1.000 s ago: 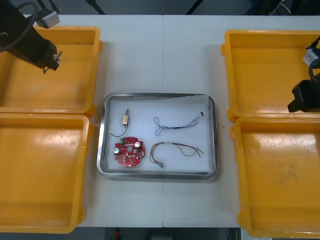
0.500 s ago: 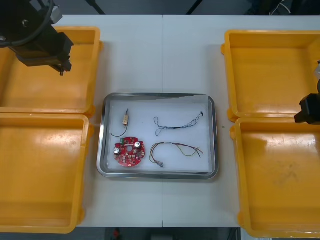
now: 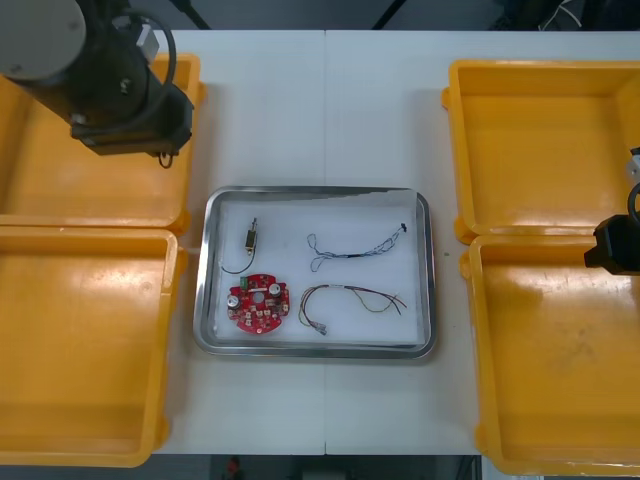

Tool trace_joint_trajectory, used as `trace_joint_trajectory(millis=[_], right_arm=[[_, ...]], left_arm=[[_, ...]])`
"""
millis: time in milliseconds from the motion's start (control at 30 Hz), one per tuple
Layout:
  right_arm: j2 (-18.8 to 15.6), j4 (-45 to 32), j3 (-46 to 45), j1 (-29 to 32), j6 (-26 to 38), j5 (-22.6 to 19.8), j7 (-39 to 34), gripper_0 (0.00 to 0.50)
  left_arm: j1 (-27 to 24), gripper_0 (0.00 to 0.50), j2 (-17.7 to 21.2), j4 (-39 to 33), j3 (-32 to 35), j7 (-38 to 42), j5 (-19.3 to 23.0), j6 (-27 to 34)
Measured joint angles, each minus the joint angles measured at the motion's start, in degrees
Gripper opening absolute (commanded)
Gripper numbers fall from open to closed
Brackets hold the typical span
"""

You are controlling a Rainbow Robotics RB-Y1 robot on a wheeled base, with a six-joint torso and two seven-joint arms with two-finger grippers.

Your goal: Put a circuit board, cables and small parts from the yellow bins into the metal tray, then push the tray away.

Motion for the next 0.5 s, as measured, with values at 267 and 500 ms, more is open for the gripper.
trace_joint_trajectory(millis=[267,500], right_arm=[[-0.01,-0.01,0.0,0.18,-0.01,-0.02,0.0,0.5],[-0.01,-0.02,0.0,0.21,-0.01,-0.03,0.0,0.5]], left_arm=[[3.54,0.001,-6.15,-2.41,0.01,10.4,-5.69,1.78],[5.6,0.001,-13.28,-2.4,-0.37,2.16,-12.81,2.79]])
